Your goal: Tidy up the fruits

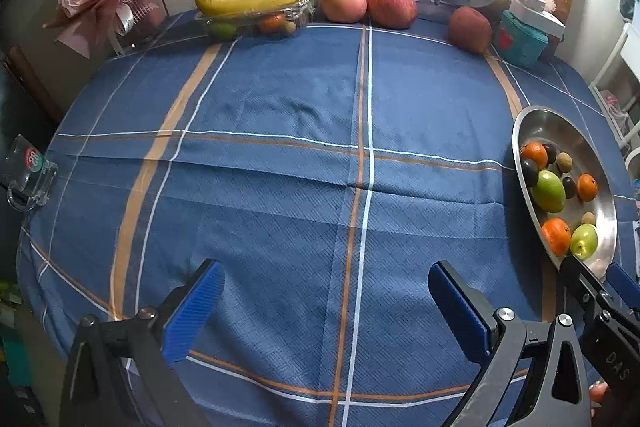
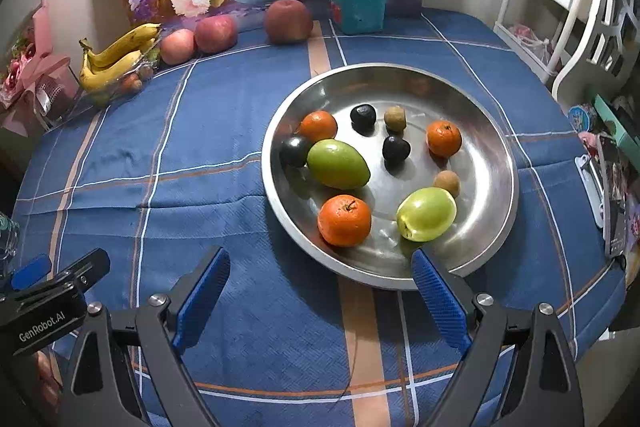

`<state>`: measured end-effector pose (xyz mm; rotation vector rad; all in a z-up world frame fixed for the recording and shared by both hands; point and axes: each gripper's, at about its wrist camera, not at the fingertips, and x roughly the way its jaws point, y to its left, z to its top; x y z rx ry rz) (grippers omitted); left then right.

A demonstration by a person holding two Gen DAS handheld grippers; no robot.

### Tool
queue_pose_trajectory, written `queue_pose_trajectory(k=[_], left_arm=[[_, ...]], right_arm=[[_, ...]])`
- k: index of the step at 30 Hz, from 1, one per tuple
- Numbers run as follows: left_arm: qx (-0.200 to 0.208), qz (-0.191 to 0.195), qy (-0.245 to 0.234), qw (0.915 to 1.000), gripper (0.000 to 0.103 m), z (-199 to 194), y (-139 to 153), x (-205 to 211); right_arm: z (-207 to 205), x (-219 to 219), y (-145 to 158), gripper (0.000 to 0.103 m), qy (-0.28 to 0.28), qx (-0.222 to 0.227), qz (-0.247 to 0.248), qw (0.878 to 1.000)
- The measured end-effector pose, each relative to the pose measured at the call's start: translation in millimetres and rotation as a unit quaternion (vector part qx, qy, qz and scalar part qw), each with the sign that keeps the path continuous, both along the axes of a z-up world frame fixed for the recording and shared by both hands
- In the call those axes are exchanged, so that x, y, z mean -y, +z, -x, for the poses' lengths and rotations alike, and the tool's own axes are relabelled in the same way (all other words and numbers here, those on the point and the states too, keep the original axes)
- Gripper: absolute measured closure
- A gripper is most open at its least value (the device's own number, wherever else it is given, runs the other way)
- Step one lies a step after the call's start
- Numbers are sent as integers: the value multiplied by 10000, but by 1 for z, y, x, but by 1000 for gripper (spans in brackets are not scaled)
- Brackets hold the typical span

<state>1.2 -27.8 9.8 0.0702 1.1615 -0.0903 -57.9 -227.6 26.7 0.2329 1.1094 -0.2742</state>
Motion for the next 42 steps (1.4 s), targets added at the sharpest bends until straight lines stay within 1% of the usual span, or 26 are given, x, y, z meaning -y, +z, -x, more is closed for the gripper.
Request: queue_pose_trajectory(k=[9,16,26,42], left_arm=[[-35,46,-113,9999,0,-1,-2,3],[-79,49,-127,9999,0,-1,-3,4],[-153,133,-89,9998,0,-2,-6,2],[-231,116,-205,9995,0,-2,-8,4]], right_arm=[[0,1,-3,10,-52,-62,-34,10000],[0,1,-4,10,-103,-114,-23,9999],[-3,-3,-7,10,-33,-188,7,9998],[-4,-3,-10,10,-66,-266,5,9996]])
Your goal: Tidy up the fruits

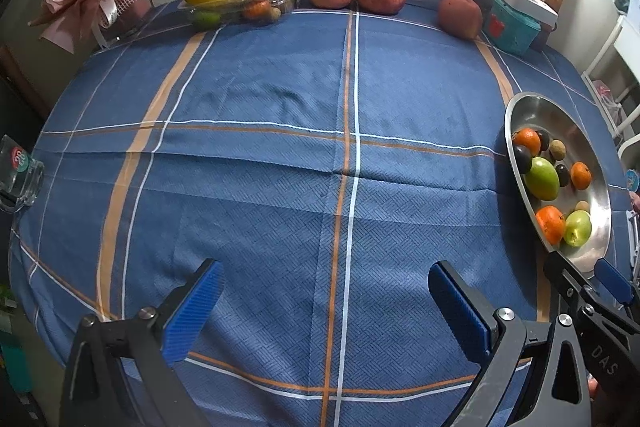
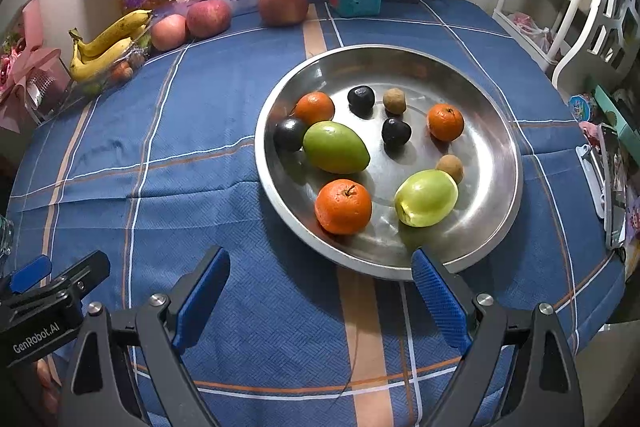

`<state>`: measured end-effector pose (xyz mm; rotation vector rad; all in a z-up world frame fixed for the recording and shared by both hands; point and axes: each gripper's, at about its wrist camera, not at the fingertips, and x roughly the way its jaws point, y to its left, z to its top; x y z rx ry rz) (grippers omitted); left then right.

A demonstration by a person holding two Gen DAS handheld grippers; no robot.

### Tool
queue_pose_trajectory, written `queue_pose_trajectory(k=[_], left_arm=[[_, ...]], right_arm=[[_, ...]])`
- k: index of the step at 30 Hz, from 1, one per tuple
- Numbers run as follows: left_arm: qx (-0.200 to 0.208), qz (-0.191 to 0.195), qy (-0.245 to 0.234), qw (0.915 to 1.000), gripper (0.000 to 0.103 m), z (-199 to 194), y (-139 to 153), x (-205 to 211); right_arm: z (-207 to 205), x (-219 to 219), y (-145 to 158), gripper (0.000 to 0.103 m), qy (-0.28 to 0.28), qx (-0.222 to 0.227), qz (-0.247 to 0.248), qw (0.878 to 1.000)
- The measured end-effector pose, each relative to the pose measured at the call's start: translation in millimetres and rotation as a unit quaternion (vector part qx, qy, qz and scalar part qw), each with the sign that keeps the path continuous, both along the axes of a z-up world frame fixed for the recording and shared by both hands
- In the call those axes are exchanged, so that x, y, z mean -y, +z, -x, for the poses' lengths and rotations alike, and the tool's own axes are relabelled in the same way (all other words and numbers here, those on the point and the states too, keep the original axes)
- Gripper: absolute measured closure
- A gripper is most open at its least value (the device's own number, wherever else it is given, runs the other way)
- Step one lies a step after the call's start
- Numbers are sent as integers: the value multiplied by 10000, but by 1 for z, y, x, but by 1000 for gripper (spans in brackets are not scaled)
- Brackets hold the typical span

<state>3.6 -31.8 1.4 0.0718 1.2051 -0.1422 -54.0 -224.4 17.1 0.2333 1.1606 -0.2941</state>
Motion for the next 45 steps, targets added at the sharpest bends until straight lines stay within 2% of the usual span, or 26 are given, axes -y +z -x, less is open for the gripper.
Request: queue_pose_trajectory(k=[45], left_arm=[[-97,-30,98,9999,0,0,-6,-3]], right_arm=[[-1,-1,-3,10,13,-52,-4,10000]])
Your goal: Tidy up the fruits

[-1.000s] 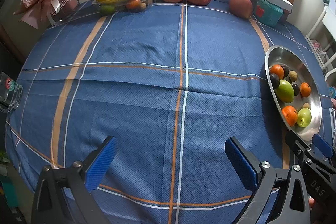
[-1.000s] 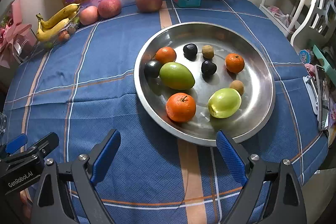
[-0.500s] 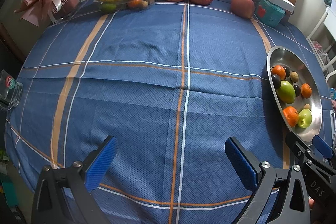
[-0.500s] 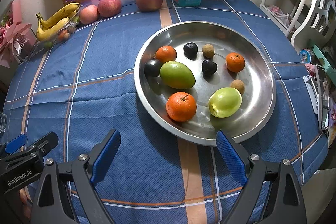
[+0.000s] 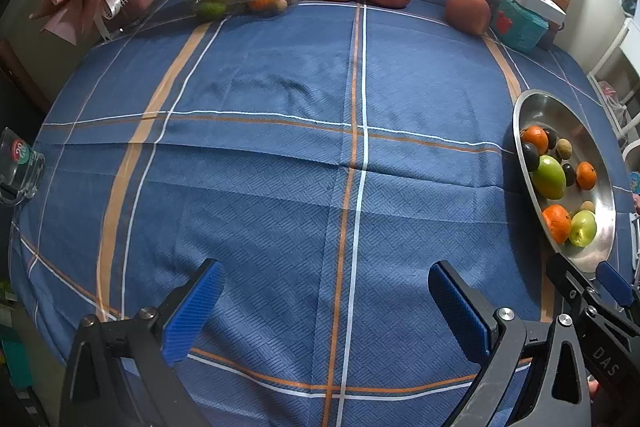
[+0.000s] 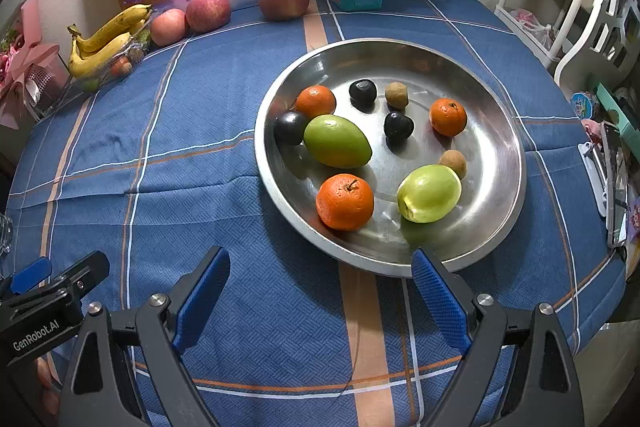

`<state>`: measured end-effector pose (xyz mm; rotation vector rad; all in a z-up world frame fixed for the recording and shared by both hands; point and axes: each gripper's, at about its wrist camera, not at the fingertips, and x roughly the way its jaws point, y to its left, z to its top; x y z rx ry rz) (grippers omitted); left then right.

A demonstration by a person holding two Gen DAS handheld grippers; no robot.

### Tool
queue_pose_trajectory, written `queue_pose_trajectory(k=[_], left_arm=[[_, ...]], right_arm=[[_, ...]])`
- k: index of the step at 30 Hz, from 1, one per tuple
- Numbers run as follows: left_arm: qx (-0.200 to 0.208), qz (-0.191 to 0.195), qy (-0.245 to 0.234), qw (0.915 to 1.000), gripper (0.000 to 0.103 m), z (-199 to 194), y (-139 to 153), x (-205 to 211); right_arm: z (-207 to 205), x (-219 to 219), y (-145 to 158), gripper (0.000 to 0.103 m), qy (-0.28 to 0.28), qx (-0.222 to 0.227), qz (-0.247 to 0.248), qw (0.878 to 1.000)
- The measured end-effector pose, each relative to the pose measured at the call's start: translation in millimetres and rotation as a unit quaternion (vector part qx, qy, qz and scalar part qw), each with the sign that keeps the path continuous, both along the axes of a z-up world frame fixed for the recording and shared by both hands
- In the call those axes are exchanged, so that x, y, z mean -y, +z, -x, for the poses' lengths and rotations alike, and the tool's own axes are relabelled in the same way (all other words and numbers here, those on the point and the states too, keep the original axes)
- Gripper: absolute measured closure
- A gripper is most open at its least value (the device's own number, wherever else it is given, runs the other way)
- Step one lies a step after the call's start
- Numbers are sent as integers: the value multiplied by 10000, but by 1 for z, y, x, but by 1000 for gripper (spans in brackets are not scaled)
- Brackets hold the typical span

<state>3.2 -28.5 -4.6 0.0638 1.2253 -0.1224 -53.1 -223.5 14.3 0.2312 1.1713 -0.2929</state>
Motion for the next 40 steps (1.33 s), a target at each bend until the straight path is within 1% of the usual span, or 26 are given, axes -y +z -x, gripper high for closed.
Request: queue_pose_trajectory(k=[17,27,31,35,40], left_arm=[[-40,27,62,10000,0,0,-1,0],[-147,128,111,9997,0,0,-4,-3],[-268,275,131,9992,0,-1,-6,-3],[-176,255,83,9995,0,1,-3,-2],[-183,329,110,9992,0,1,-2,-2]], right_arm=[[1,-1,-2,10,-3,-15,-10,10000],[1,-1,-2,10,10,-39,-37,10000],[1,0,-2,10,14,-51,-44,10000],[1,0,-2,10,14,-55,-50,10000],[1,1,-2,10,28,-65,-63,10000]])
